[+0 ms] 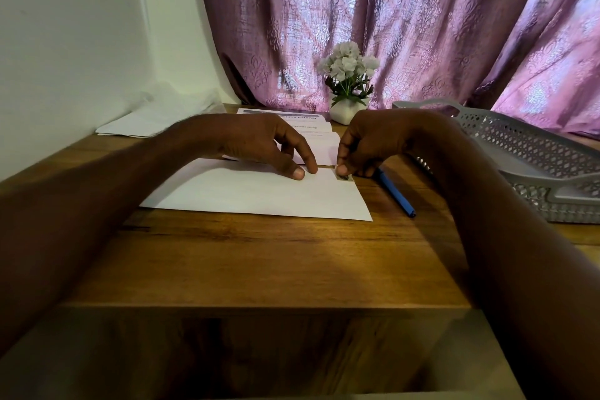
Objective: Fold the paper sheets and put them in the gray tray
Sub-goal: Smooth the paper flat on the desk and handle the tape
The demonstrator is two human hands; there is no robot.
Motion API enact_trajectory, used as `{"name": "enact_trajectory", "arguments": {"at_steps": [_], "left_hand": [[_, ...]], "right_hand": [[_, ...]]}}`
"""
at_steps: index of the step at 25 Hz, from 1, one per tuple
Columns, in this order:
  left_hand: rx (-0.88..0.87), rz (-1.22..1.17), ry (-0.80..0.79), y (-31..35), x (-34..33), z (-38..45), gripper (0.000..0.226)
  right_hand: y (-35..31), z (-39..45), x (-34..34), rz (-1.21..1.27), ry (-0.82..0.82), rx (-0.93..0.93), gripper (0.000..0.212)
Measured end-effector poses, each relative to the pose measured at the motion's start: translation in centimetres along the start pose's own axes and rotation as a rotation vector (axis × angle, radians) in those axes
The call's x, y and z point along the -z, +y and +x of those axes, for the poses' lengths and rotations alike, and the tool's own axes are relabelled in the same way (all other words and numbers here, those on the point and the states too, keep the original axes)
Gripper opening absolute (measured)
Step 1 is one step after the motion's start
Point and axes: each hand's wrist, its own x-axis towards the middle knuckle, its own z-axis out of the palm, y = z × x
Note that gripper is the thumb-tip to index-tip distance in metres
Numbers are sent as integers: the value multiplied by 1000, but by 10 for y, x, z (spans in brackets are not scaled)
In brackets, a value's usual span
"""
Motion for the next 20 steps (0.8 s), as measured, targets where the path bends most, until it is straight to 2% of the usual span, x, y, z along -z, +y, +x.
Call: {"name": "enact_trajectory", "arguments": {"at_steps": [4, 20], "left_hand": [[0, 23, -6, -2, 1, 0, 31], [9, 26, -2, -1, 0, 1, 32]], "right_hand": [[0, 0, -1, 18, -7, 6, 7], [0, -1, -1, 29, -14, -3, 5]]}}
